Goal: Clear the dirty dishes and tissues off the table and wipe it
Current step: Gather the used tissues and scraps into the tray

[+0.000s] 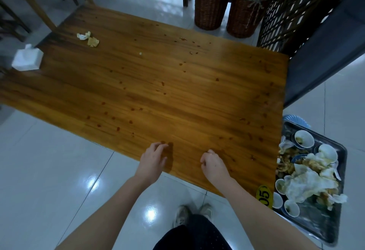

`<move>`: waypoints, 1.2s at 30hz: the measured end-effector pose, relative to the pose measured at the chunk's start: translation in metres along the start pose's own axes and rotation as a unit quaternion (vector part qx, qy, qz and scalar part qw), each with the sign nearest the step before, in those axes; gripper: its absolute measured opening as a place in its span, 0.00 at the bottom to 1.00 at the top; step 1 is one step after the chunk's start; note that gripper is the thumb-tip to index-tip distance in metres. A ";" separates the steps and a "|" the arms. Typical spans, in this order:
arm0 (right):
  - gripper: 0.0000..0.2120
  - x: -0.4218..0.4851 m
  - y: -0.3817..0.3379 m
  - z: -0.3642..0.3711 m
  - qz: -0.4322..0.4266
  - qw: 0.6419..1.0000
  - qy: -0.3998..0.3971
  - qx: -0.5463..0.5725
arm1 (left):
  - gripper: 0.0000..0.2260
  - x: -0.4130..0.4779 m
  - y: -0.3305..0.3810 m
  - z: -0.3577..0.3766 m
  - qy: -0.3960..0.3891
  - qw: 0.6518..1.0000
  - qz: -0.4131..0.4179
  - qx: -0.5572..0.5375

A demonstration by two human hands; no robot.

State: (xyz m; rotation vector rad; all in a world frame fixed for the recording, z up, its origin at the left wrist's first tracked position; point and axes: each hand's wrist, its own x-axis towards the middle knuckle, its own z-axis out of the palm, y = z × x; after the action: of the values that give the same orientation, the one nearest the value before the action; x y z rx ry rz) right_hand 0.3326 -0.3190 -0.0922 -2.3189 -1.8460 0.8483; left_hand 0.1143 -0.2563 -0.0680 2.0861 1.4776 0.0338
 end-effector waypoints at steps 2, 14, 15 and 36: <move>0.06 -0.003 0.002 -0.002 -0.006 1.000 -0.001 -0.006 | 0.20 -0.001 0.003 0.001 0.000 1.000 -0.006 0.000; 0.12 0.005 0.019 -0.059 -0.109 0.992 0.056 -0.022 | 0.18 0.011 0.035 -0.008 0.017 0.999 -0.039 0.009; 0.13 0.009 0.019 -0.065 -0.109 0.992 0.066 -0.016 | 0.18 0.015 0.039 -0.011 0.018 0.999 -0.038 0.010; 0.05 0.184 -0.063 -0.134 0.036 0.985 0.149 0.077 | 0.19 0.244 -0.003 -0.159 0.013 0.998 0.049 0.026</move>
State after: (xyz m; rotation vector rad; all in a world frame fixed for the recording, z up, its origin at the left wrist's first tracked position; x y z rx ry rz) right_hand 0.3612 -0.0944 -0.0248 -2.2810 -1.5277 0.5871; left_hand 0.1521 0.0271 -0.0099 2.2064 1.4042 0.0609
